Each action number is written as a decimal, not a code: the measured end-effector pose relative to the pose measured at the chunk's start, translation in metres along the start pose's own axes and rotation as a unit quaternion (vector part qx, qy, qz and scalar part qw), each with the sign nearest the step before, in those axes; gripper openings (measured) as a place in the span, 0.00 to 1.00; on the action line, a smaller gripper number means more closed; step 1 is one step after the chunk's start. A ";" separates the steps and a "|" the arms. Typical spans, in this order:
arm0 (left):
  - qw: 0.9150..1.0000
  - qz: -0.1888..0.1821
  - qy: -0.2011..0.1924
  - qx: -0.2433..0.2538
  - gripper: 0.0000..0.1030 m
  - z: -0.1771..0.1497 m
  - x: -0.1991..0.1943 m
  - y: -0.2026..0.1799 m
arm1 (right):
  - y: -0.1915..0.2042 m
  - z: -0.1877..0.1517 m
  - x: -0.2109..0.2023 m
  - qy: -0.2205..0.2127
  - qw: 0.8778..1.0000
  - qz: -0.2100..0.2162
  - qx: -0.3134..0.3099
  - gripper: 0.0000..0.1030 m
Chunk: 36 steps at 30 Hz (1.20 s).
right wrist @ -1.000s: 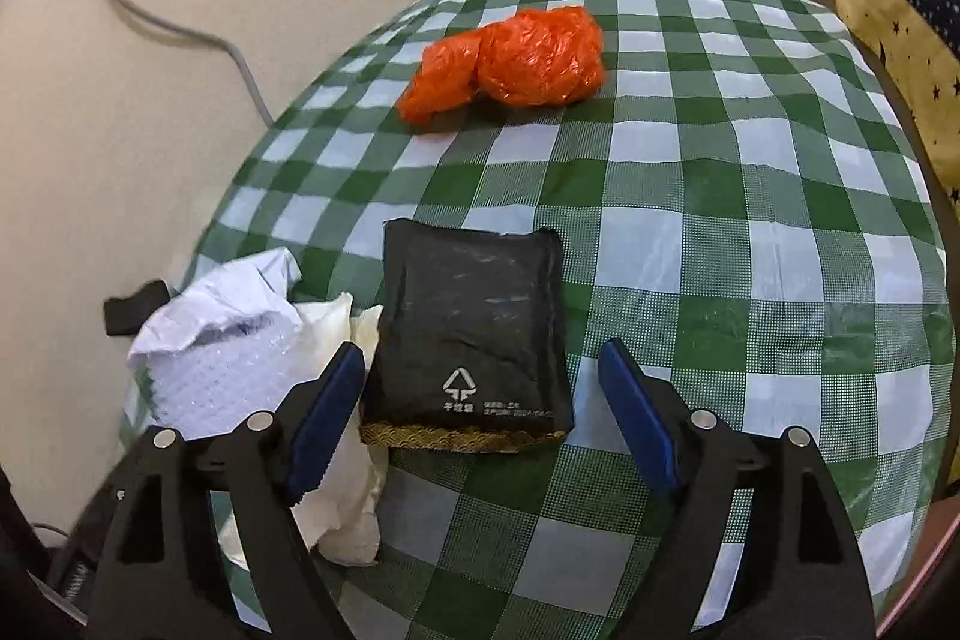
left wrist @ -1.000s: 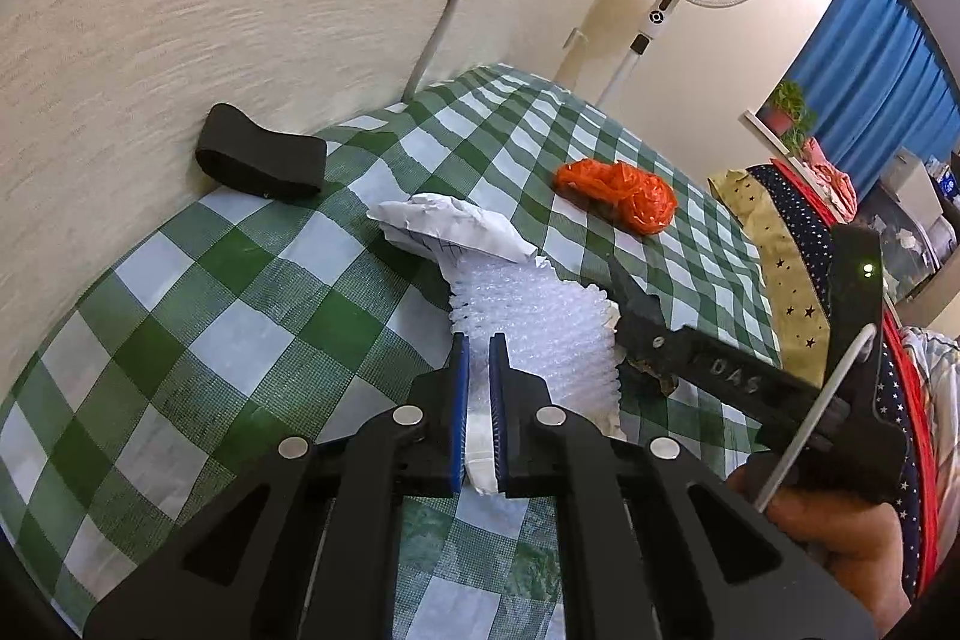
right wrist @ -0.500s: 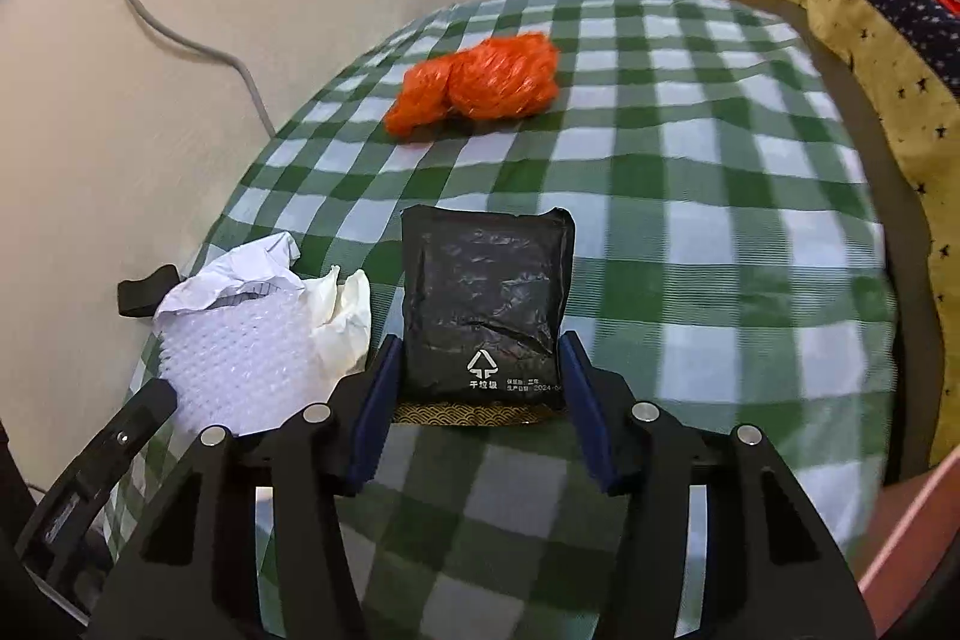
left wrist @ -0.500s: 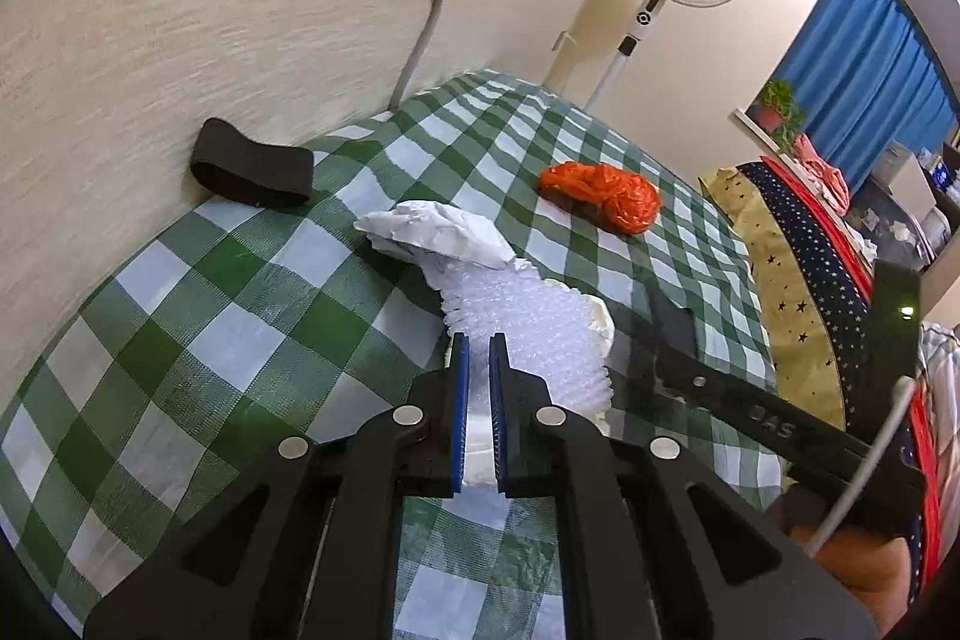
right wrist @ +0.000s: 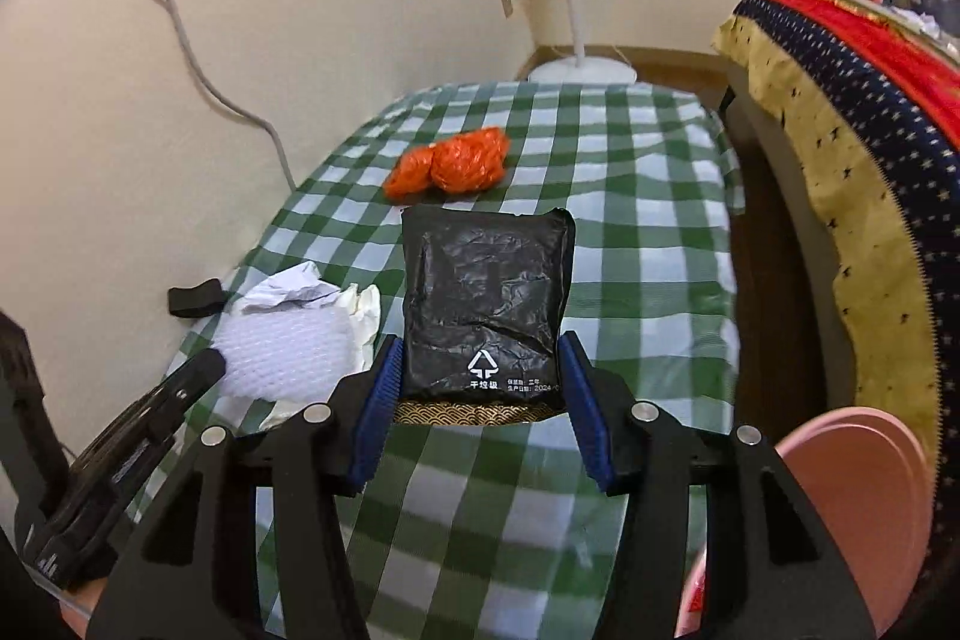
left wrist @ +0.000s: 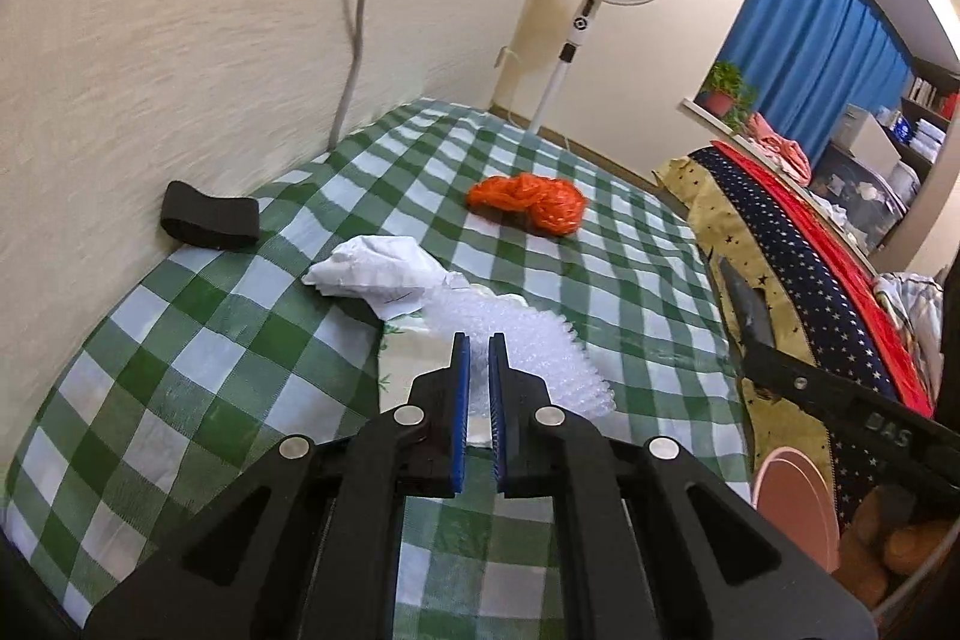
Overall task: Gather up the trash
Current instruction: 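Carry the black pouch in the right tool while the left tool carries the bubble wrap to the bin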
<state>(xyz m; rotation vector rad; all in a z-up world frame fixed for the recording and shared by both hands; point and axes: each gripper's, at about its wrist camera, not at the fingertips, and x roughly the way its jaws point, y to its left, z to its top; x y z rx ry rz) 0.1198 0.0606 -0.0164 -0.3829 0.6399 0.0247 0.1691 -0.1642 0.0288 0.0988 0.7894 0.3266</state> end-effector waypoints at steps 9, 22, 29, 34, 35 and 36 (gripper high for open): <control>0.999 -0.017 -0.008 0.037 0.06 -0.011 -0.026 -0.029 | -0.001 -0.019 -0.068 -0.031 0.999 -0.019 -0.015 0.51; 0.994 -0.048 -0.015 0.101 0.06 -0.032 -0.051 -0.083 | -0.039 -0.050 -0.150 -0.057 0.996 -0.072 0.004 0.51; 0.990 -0.065 -0.016 0.122 0.06 -0.043 -0.056 -0.106 | -0.068 -0.063 -0.178 -0.071 0.990 -0.112 0.035 0.51; 0.987 -0.081 -0.013 0.139 0.06 -0.053 -0.057 -0.129 | -0.087 -0.078 -0.184 -0.081 0.984 -0.147 0.058 0.51; 0.986 -0.084 -0.013 0.143 0.06 -0.055 -0.057 -0.134 | -0.090 -0.080 -0.184 -0.081 0.983 -0.153 0.061 0.51; 0.985 -0.087 -0.013 0.146 0.06 -0.056 -0.057 -0.137 | -0.093 -0.082 -0.183 -0.082 0.982 -0.159 0.063 0.51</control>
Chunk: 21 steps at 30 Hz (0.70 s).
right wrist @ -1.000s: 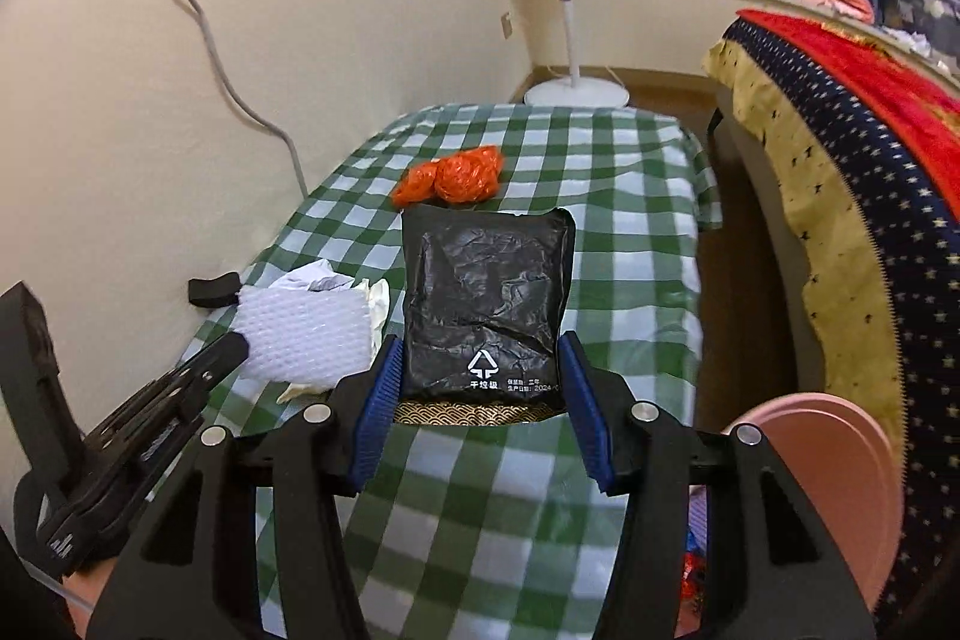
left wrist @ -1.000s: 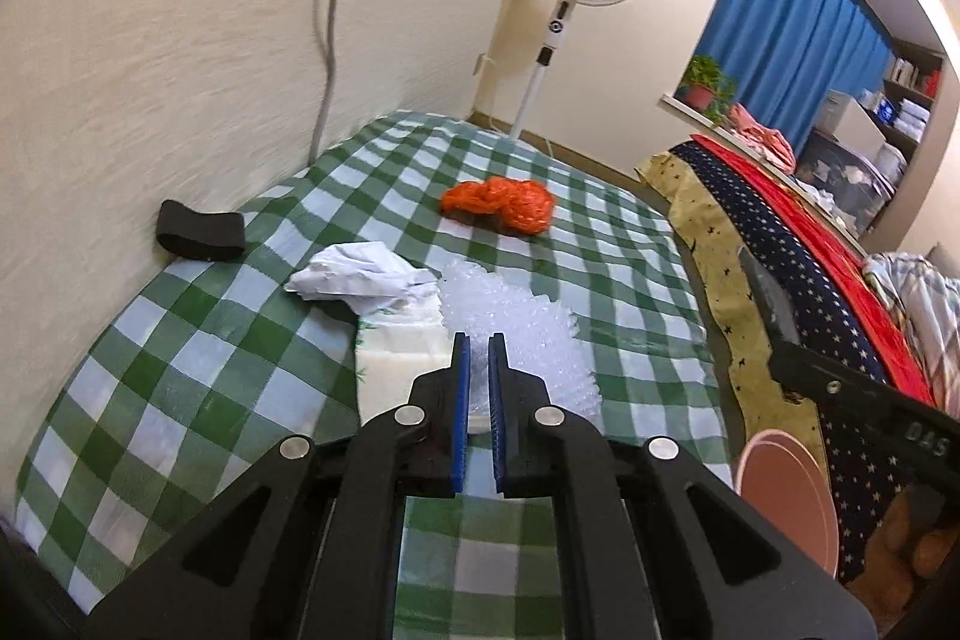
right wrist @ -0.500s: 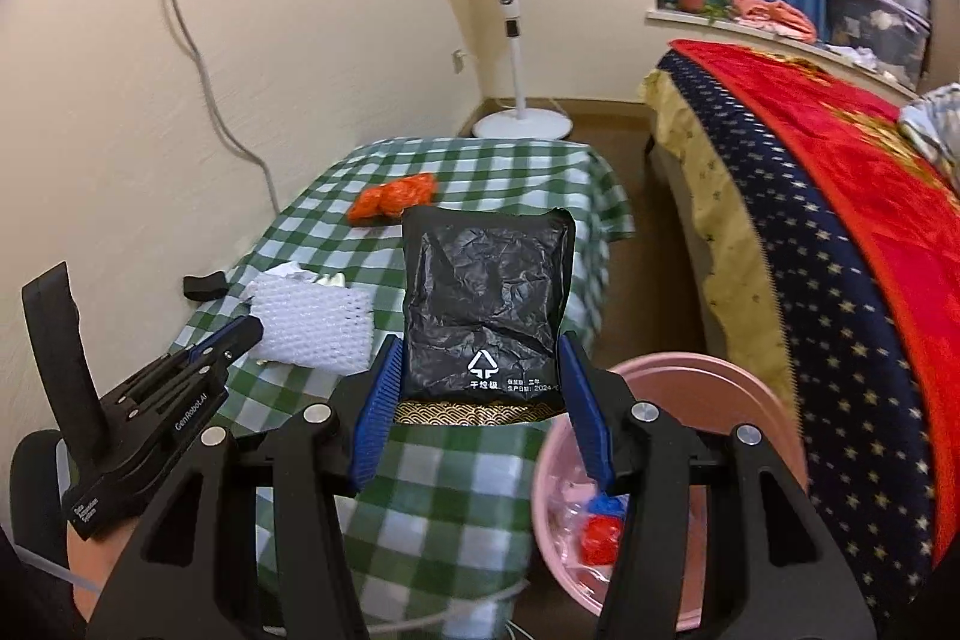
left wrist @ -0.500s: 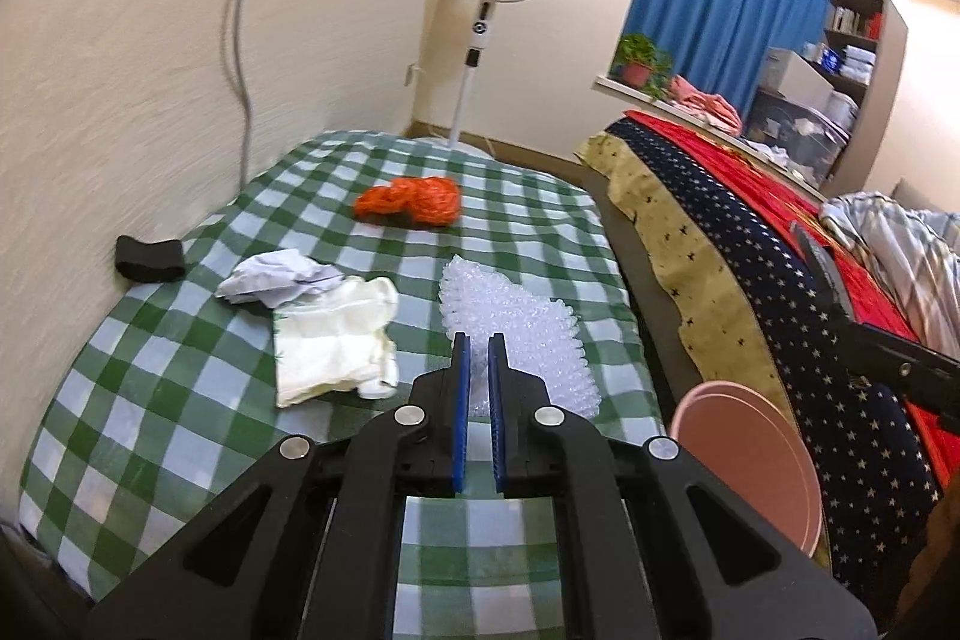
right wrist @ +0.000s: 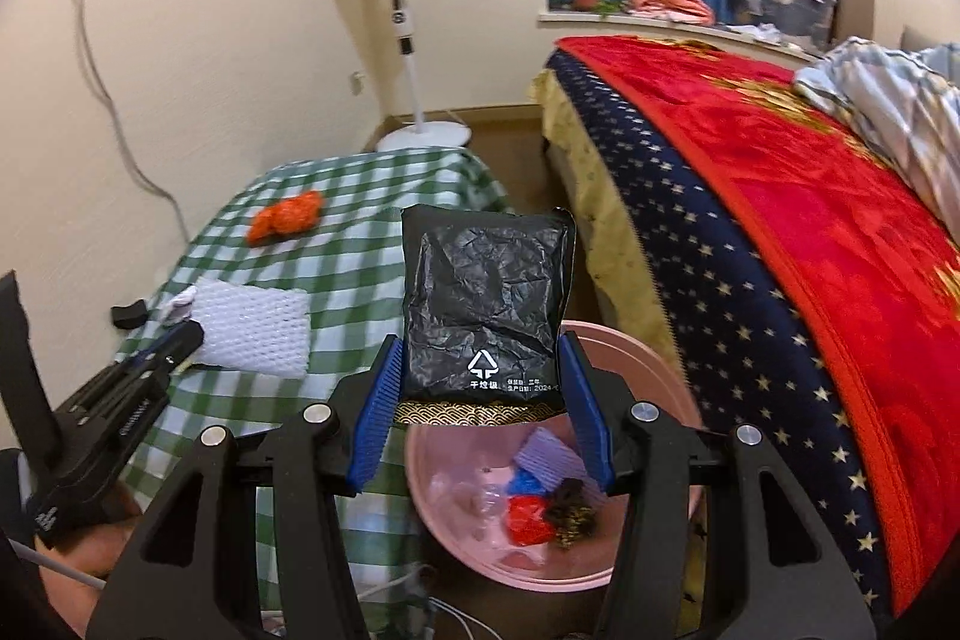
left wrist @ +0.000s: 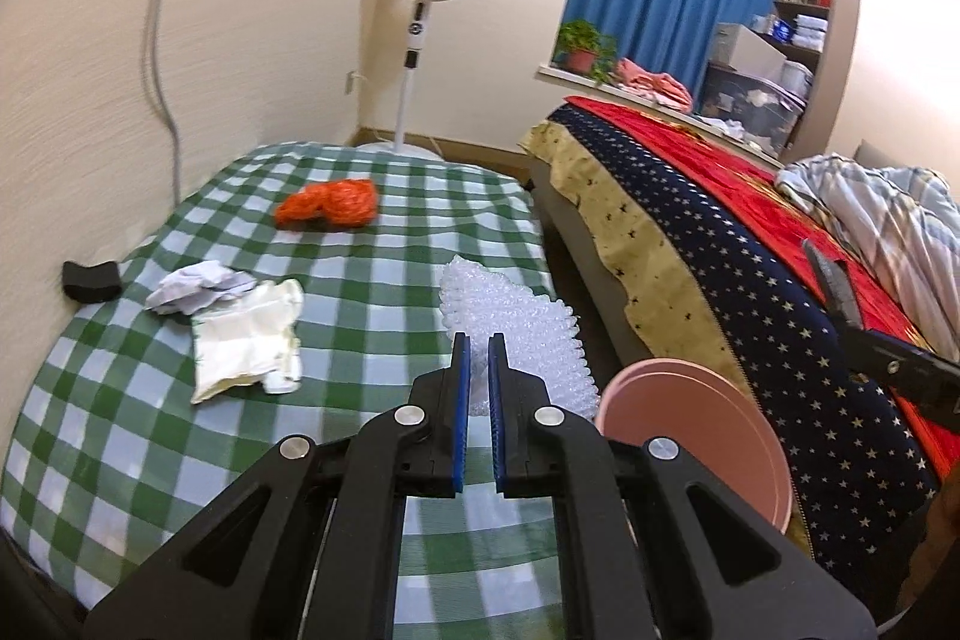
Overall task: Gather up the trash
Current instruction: 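Carry the black pouch in the right tool while the left tool carries the bubble wrap to the bin, then open the right tool over the pink bin while the left tool releases the bubble wrap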
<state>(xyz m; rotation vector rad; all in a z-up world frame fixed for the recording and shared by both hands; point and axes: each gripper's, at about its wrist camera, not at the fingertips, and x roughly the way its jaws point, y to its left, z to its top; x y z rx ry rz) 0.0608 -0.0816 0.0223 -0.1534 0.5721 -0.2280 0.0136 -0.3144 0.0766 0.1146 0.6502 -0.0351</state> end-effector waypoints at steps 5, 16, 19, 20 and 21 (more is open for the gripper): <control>1.000 -0.016 0.004 0.012 0.06 -0.003 0.007 -0.020 | -0.015 -0.004 0.003 -0.001 1.000 -0.026 0.014 0.51; 0.998 -0.045 0.011 0.041 0.06 -0.010 0.022 -0.061 | -0.044 -0.006 0.010 -0.001 0.996 -0.083 0.041 0.51; 0.997 -0.052 0.014 0.051 0.06 -0.013 0.029 -0.070 | -0.050 -0.006 0.013 -0.001 0.994 -0.096 0.048 0.51; 0.997 -0.053 0.016 0.053 0.06 -0.014 0.030 -0.072 | -0.051 -0.006 0.014 -0.001 0.994 -0.100 0.050 0.51; 0.997 -0.056 0.017 0.056 0.06 -0.015 0.032 -0.074 | -0.053 -0.006 0.015 -0.001 0.993 -0.104 0.053 0.51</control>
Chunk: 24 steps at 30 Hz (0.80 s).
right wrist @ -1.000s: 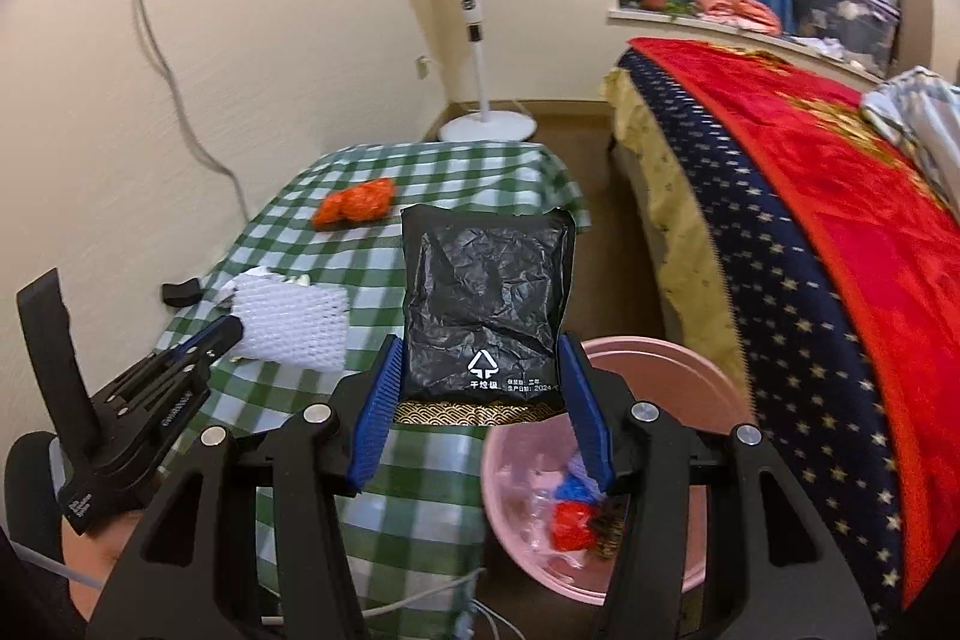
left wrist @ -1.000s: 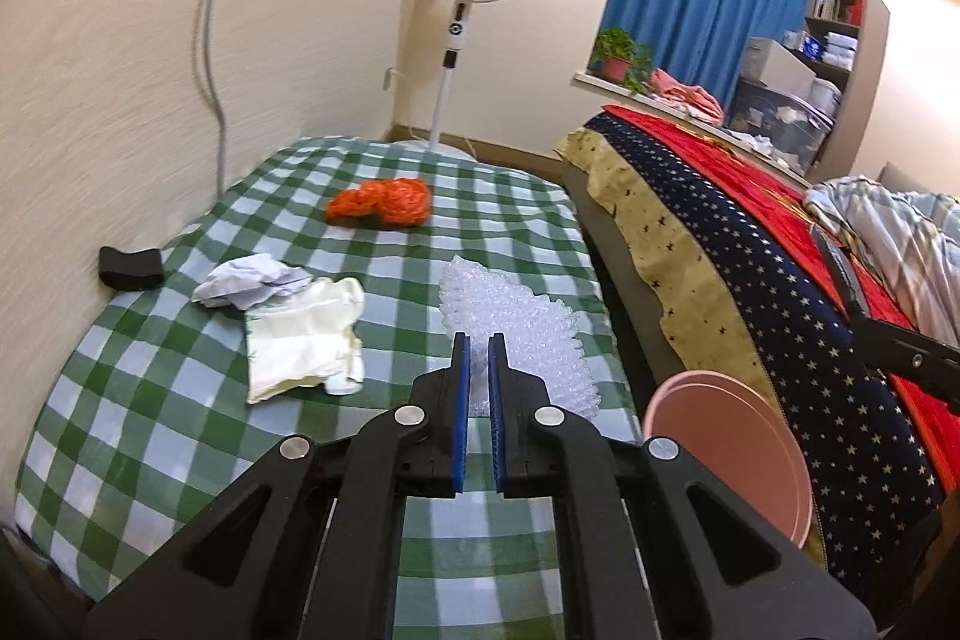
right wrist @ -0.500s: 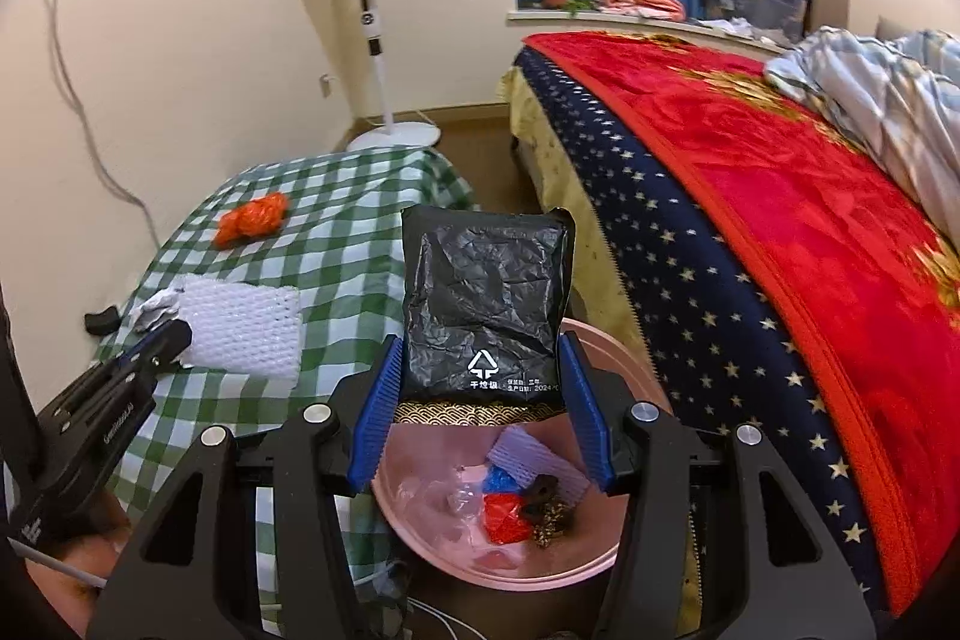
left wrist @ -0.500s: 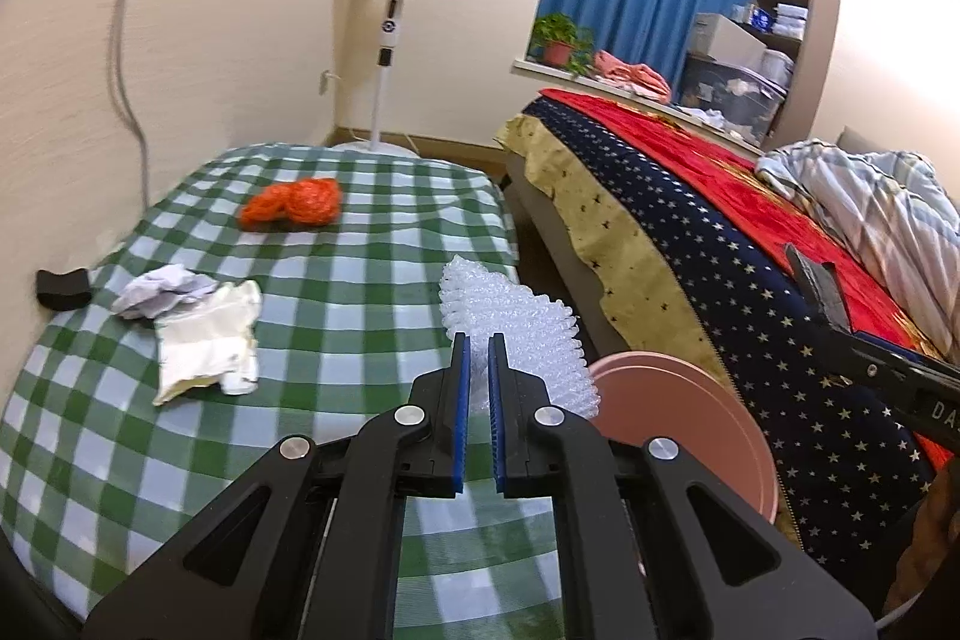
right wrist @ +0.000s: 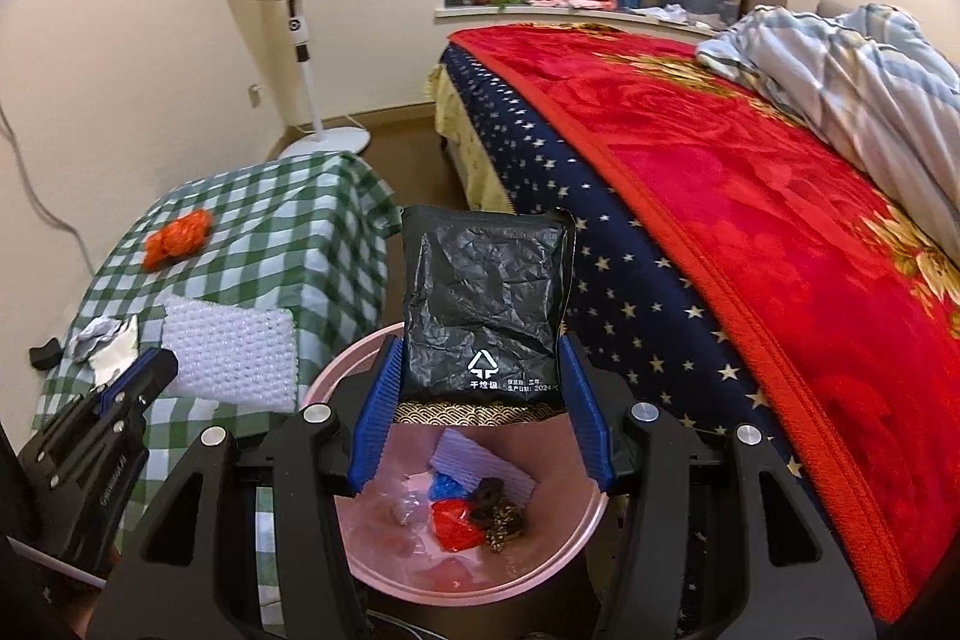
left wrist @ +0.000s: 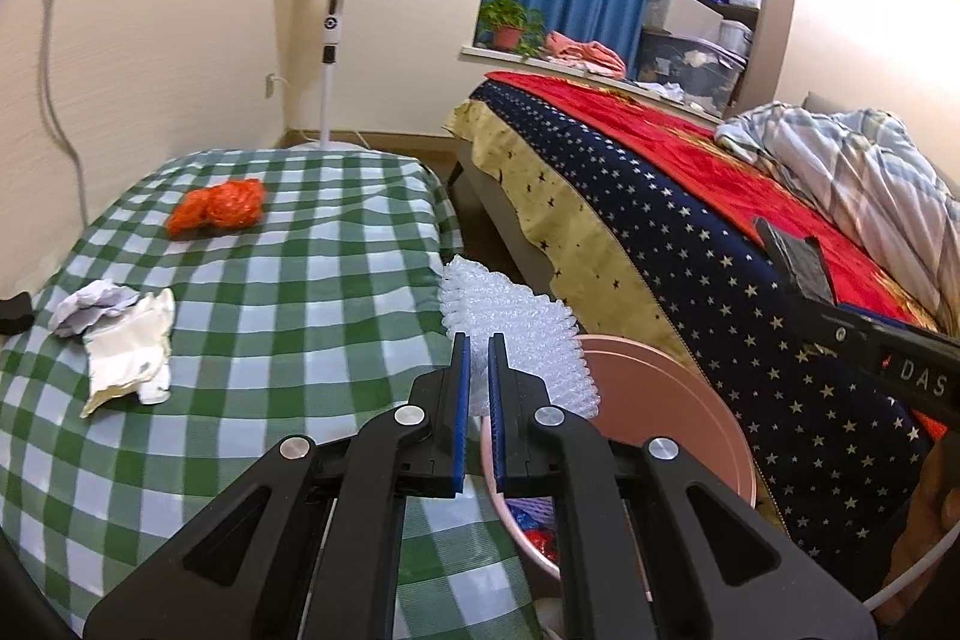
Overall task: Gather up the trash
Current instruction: 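Open the right tool over the pink bin while the left tool releases the bubble wrap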
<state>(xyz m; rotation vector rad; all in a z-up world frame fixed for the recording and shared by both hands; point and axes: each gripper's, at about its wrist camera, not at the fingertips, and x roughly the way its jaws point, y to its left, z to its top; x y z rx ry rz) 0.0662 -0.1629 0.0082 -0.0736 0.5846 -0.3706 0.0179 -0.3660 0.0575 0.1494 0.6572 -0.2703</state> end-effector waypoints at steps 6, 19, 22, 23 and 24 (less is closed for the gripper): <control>1.000 -0.011 0.009 0.013 0.06 -0.005 0.012 -0.014 | -0.004 -0.001 0.004 -0.001 1.000 -0.017 0.007 0.51; 0.999 -0.030 0.032 0.015 0.06 -0.011 0.032 -0.022 | -0.010 -0.002 0.009 -0.006 0.999 -0.048 0.013 0.51; 0.999 -0.033 0.035 0.015 0.06 -0.012 0.035 -0.024 | -0.011 -0.002 0.010 -0.008 0.998 -0.052 0.015 0.51; 0.999 -0.034 0.035 0.014 0.06 -0.012 0.036 -0.025 | -0.011 -0.002 0.010 -0.008 0.998 -0.053 0.016 0.51; 0.999 -0.035 0.036 0.014 0.06 -0.012 0.036 -0.025 | -0.011 -0.002 0.010 -0.008 0.998 -0.053 0.016 0.51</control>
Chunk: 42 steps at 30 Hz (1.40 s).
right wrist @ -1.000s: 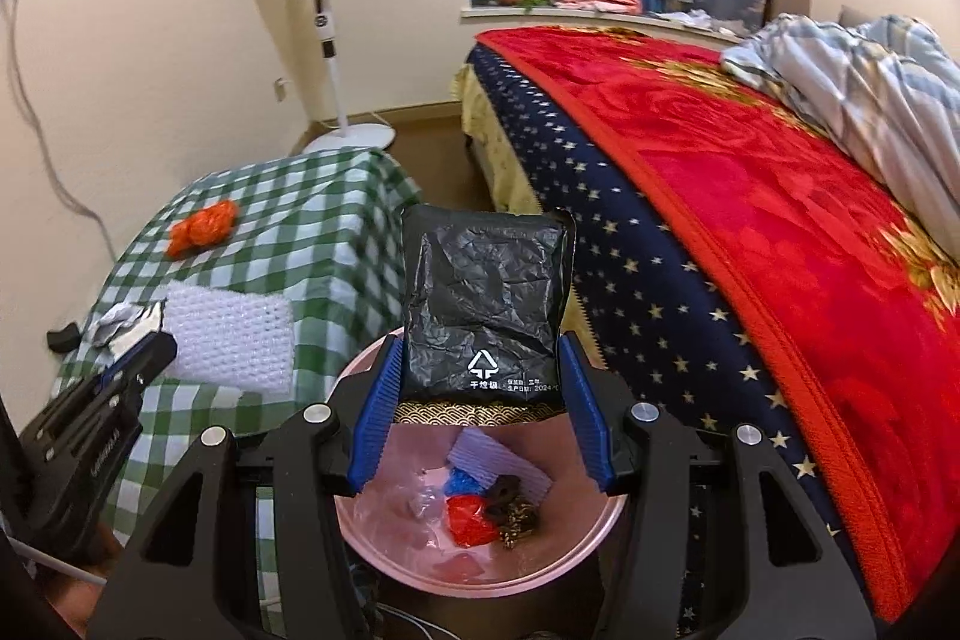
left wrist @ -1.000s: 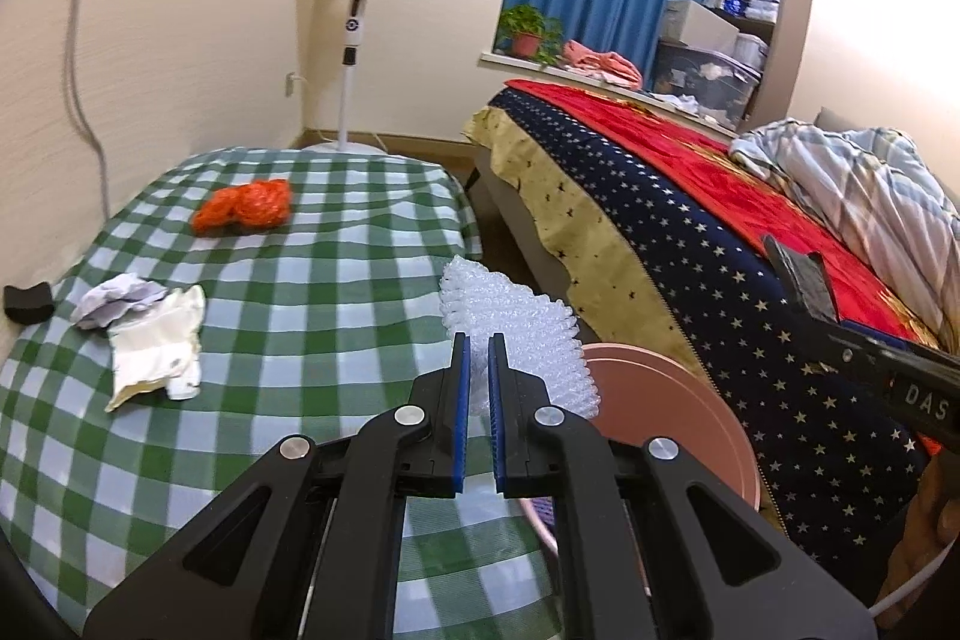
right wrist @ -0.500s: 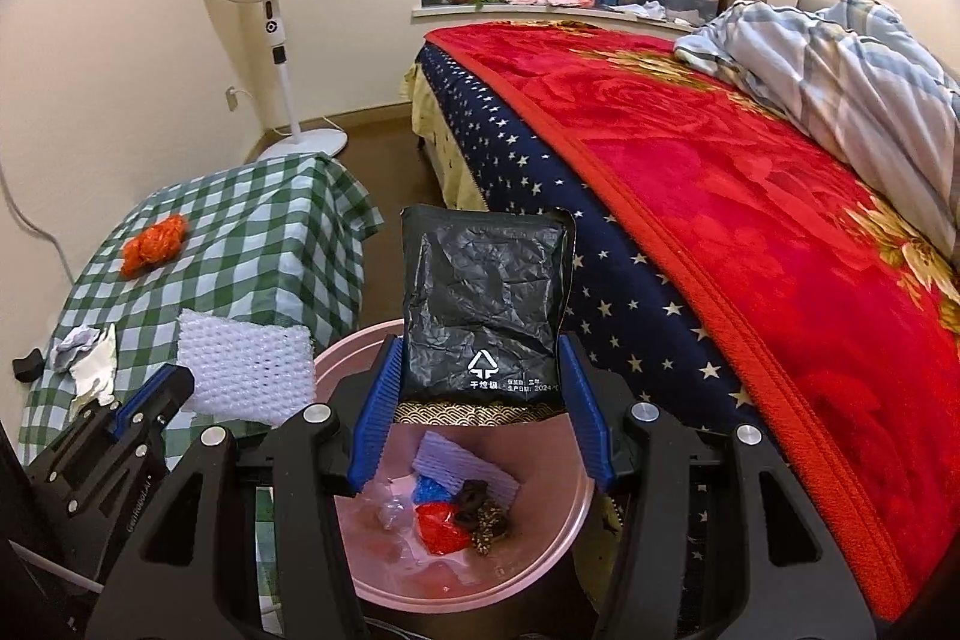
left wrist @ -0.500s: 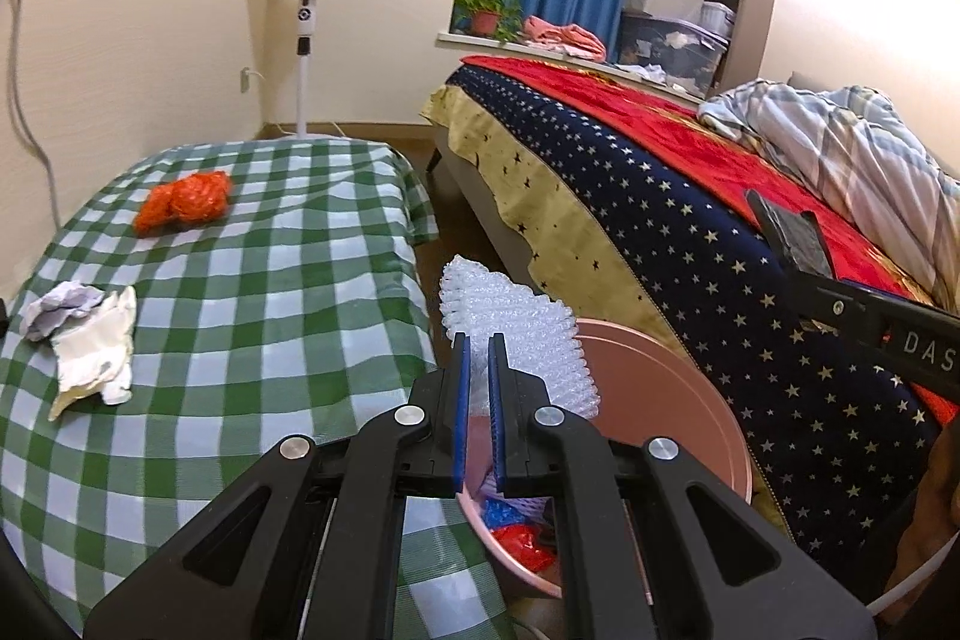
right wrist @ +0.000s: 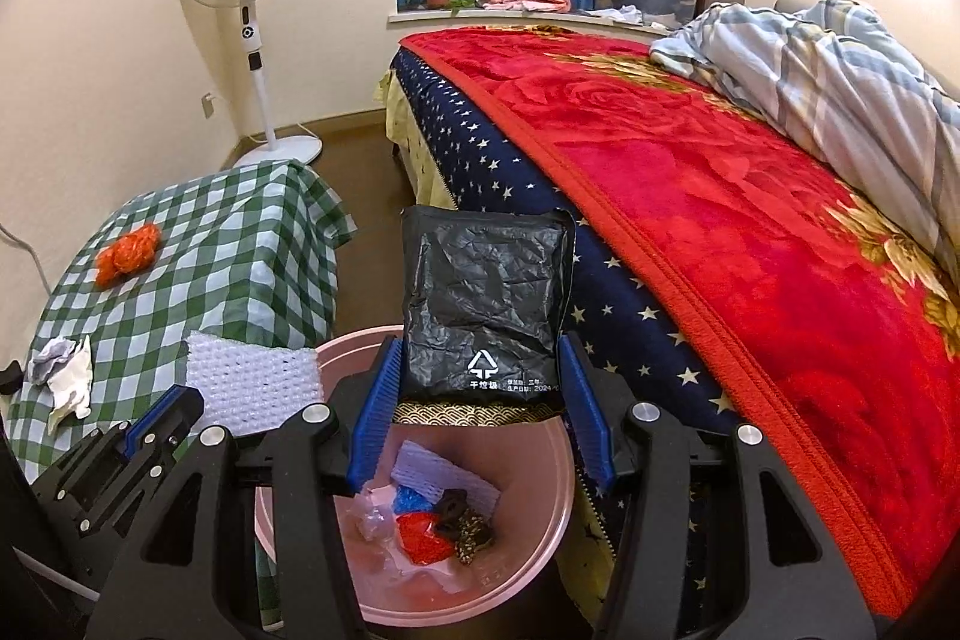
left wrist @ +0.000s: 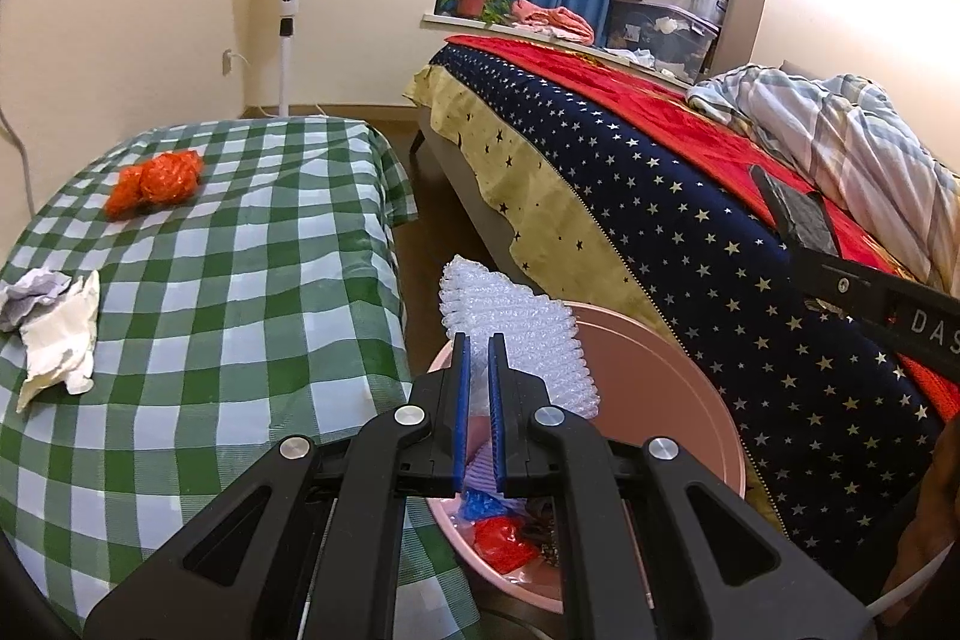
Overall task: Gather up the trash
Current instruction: 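Open the right tool over the pink bin while the left tool releases the bubble wrap, then move both tools back to the bed and grasp crumpled white paper with the right tool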
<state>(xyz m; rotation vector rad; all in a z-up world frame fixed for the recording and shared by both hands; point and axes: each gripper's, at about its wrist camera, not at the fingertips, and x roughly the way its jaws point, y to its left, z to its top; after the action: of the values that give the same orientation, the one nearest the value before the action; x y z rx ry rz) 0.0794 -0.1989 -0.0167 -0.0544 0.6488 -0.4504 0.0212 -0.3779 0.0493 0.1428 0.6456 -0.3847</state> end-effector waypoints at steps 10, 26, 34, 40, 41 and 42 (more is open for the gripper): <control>1.000 -0.004 0.004 -0.001 0.06 0.000 0.002 -0.004 | -0.002 0.001 -0.001 -0.001 1.000 -0.003 0.004 0.52; 1.000 -0.014 0.024 -0.001 0.15 -0.005 0.003 -0.001 | -0.004 0.000 -0.004 -0.005 1.000 -0.012 0.007 0.67; 1.000 0.002 0.013 -0.005 0.20 -0.002 -0.008 0.014 | 0.003 -0.001 -0.014 -0.023 1.000 0.010 0.001 0.67; 0.999 0.029 -0.009 -0.021 0.20 0.000 -0.024 0.036 | 0.015 0.000 -0.021 -0.043 0.998 0.036 -0.009 0.59; 0.999 0.034 -0.012 -0.024 0.20 0.001 -0.027 0.041 | 0.018 0.000 -0.022 -0.047 0.998 0.042 -0.012 0.57; 0.999 0.042 -0.017 -0.027 0.20 0.001 -0.029 0.046 | 0.021 0.000 -0.023 -0.050 0.998 0.046 -0.014 0.54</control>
<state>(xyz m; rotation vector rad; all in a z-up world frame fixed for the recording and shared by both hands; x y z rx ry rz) 0.0775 -0.1448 -0.0077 -0.0865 0.6272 -0.3500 0.0122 -0.3512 0.0636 0.1260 0.5432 -0.2913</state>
